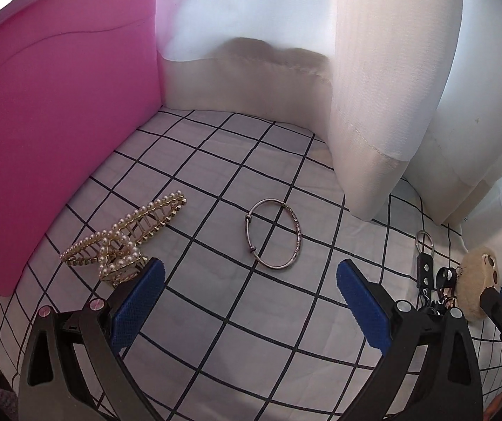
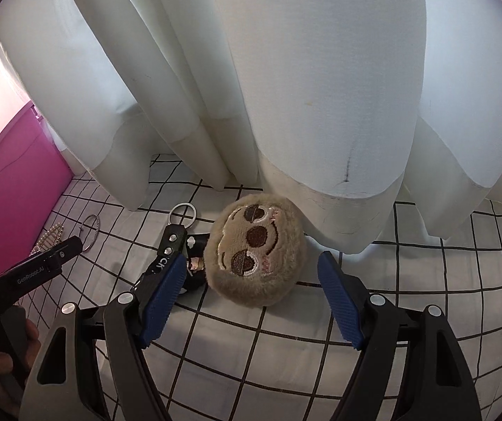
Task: Organize jewelry
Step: 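Move the left tool to the engraved silver bangle while the right tool approaches the plush sloth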
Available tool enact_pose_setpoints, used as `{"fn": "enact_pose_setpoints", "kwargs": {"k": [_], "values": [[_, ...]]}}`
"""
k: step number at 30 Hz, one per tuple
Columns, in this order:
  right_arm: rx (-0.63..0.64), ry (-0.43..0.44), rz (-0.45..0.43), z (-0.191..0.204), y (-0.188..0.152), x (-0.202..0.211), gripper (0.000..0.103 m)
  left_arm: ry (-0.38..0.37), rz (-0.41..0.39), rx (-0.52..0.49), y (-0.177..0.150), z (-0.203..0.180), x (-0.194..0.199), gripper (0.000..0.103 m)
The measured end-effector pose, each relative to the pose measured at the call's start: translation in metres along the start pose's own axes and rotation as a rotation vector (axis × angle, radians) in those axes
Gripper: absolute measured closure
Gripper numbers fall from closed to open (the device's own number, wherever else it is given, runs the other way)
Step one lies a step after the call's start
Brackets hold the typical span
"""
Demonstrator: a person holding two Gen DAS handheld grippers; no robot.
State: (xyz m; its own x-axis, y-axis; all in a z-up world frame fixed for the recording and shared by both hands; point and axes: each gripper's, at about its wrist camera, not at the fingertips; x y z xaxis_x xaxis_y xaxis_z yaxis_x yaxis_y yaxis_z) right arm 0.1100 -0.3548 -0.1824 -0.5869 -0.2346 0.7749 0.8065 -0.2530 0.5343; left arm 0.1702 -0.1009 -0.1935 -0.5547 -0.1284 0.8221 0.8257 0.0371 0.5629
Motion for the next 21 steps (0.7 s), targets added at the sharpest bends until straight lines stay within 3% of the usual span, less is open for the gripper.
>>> {"fn": "enact_pose_setpoints", "kwargs": {"k": [3, 15, 21], "values": [[0.014, -0.041, 0.008, -0.001, 0.001, -0.007, 0.029, -0.001, 0.0, -0.006, 0.003, -0.003, -0.006, 0.006], [0.035, -0.037, 0.032, -0.002, 0.005, -0.026, 0.029, 0.018, 0.025, 0.0, 0.015, -0.007, -0.035, 0.006], [0.031, -0.037, 0.026, -0.008, 0.007, -0.032, 0.029, 0.054, -0.008, -0.009, 0.019, -0.013, -0.041, 0.005]]}}
Point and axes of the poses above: each gripper's, at about its wrist camera, not at the fingertips, and x roughly against the way its jaws point, z to its left, y to its top, and after that the axes turned 8 degrees about y, right-handed
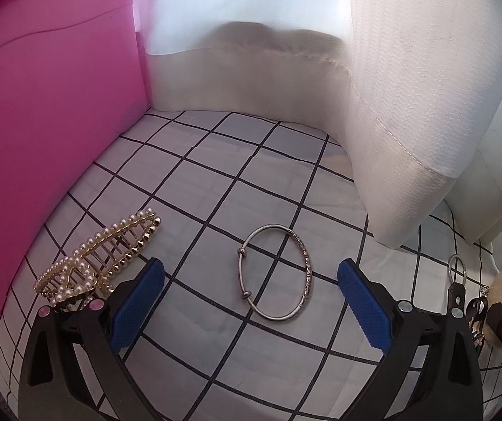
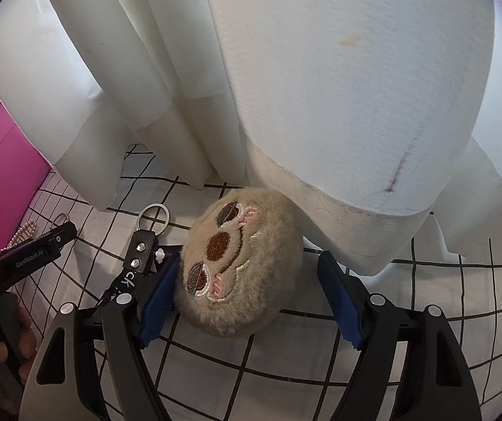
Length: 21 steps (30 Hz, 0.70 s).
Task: Organize jewelry
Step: 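Move the left tool to the engraved silver bangle while the right tool approaches the plush sloth, then close the left tool on the bangle while the right tool grips the plush sloth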
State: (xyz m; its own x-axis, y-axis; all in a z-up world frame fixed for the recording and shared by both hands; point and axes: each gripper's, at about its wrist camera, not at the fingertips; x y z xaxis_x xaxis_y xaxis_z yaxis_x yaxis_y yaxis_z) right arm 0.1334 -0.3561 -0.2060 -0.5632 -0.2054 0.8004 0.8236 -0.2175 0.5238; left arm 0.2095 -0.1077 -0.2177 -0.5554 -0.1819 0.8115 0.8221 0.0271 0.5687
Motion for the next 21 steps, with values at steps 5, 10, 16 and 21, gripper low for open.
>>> {"fn": "enact_pose_setpoints", "kwargs": {"k": [5, 10, 16, 21], "values": [[0.024, -0.009, -0.02, 0.0, -0.001, -0.002, 0.029, 0.009, -0.012, 0.009, 0.004, -0.005, -0.004, 0.005], [0.03, -0.011, -0.03, 0.004, -0.001, -0.007, 0.03, 0.004, -0.015, -0.002, 0.003, -0.011, 0.0, 0.011], [0.048, -0.009, -0.035, 0.005, -0.003, -0.005, 0.034, -0.019, -0.068, -0.045, -0.013, -0.023, 0.021, 0.045], [0.059, 0.001, -0.046, 0.006, -0.008, 0.001, 0.049, -0.008, -0.101, -0.075, -0.019, -0.033, 0.03, 0.064]]}}
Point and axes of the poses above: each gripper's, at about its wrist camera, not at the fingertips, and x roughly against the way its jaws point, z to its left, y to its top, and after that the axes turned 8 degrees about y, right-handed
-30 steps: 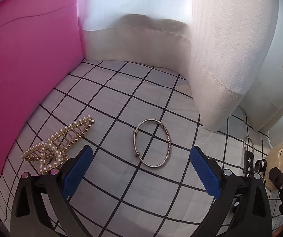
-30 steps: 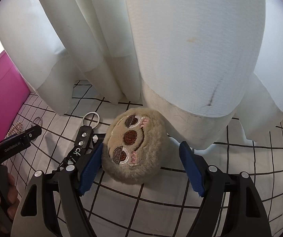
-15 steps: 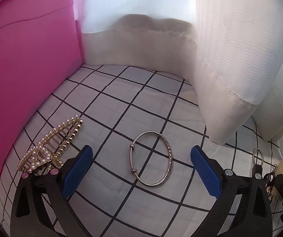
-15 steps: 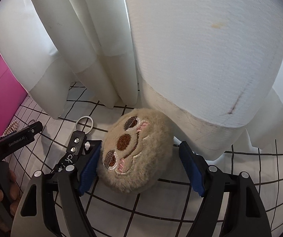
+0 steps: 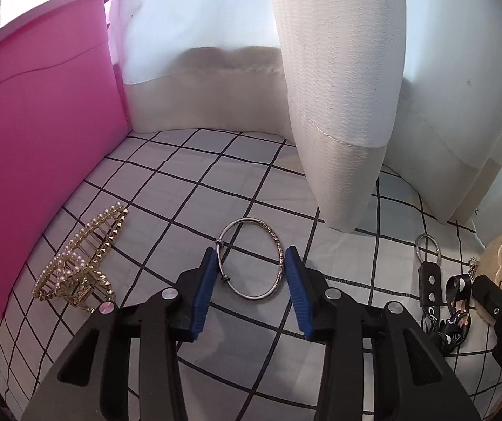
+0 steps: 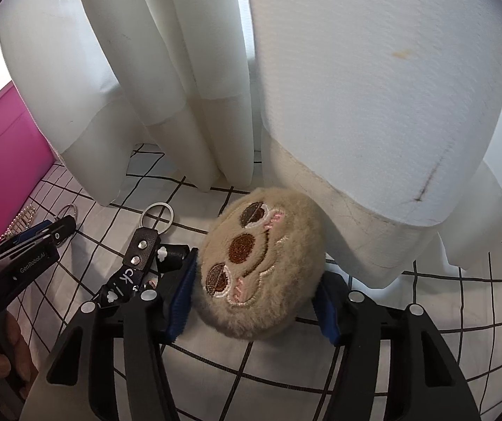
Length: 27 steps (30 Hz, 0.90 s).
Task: Organize jewelry
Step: 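Close the left tool on the bangle while the right tool grips the plush sloth, then lift and carry the bangle and sloth over the pink tub with both tools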
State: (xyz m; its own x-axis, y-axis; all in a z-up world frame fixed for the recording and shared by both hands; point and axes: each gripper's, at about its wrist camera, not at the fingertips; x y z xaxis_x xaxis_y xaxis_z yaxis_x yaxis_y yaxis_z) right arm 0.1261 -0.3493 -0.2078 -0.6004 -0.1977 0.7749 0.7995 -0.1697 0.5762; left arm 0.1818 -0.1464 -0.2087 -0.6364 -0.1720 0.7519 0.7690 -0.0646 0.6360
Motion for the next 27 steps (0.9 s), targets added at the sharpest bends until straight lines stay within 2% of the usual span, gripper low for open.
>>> {"fn": "enact_pose_setpoints", "kwargs": {"k": [17, 27], "values": [[-0.012, 0.044, -0.036, -0.004, -0.011, 0.029, 0.051, -0.022, 0.011, 0.026, -0.009, 0.016, 0.023, 0.065], [0.006, 0.074, -0.046, -0.005, -0.024, 0.068, 0.051, -0.038, 0.001, 0.051, -0.013, 0.024, 0.055, 0.065]]}}
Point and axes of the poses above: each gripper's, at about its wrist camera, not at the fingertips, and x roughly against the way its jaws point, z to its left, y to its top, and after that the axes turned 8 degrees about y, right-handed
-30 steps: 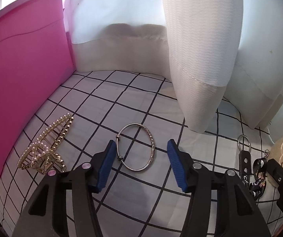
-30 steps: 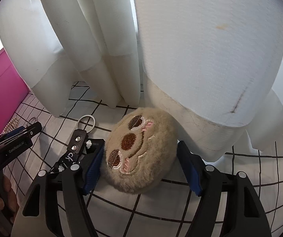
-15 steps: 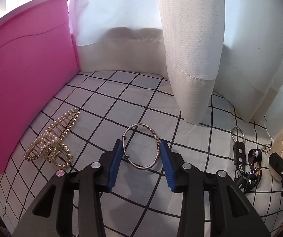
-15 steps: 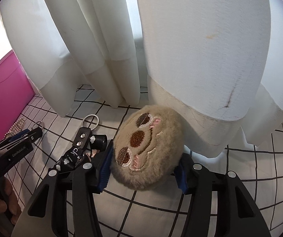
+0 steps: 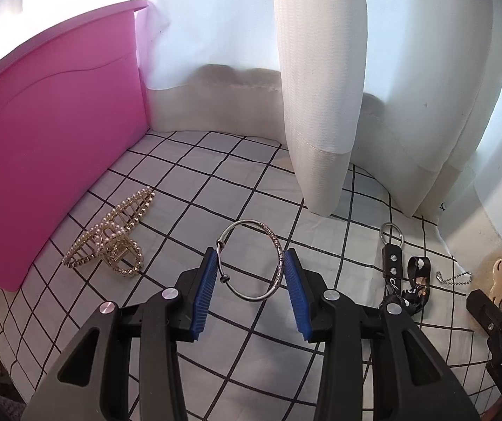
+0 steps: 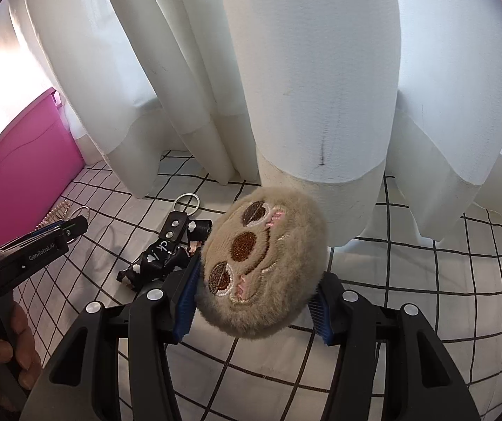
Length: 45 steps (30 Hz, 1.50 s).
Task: Organize jewelry
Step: 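Lift and carry the bangle and sloth over the pink tub with both tools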
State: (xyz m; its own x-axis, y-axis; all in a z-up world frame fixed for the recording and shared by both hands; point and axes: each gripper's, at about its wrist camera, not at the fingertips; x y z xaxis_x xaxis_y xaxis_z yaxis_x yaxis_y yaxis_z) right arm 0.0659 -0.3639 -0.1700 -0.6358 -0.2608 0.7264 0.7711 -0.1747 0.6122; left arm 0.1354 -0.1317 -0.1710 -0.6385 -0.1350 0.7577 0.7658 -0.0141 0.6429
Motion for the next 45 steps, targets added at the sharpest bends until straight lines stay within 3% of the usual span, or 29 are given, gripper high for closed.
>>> {"fn": "enact_pose_setpoints", "kwargs": {"k": [13, 22, 33, 41, 45], "values": [[0.058, 0.075, -0.006, 0.024, 0.007, 0.062, 0.051, 0.002, -0.033, 0.016, 0.011, 0.023, 0.075, 0.065], [0.147, 0.168, -0.065, 0.059, 0.042, 0.117, 0.051, 0.026, -0.074, 0.089, 0.028, 0.068, 0.143, 0.065], [0.28, 0.346, -0.154, 0.167, 0.103, 0.126, 0.051, 0.132, -0.174, 0.238, 0.065, 0.173, 0.199, 0.065], [0.341, 0.462, -0.163, 0.271, 0.146, 0.096, 0.051, 0.172, -0.198, 0.293, 0.092, 0.263, 0.191, 0.065], [0.377, 0.508, -0.12, 0.329, 0.166, 0.063, 0.051, 0.185, -0.176, 0.312, 0.104, 0.306, 0.169, 0.064]]}}
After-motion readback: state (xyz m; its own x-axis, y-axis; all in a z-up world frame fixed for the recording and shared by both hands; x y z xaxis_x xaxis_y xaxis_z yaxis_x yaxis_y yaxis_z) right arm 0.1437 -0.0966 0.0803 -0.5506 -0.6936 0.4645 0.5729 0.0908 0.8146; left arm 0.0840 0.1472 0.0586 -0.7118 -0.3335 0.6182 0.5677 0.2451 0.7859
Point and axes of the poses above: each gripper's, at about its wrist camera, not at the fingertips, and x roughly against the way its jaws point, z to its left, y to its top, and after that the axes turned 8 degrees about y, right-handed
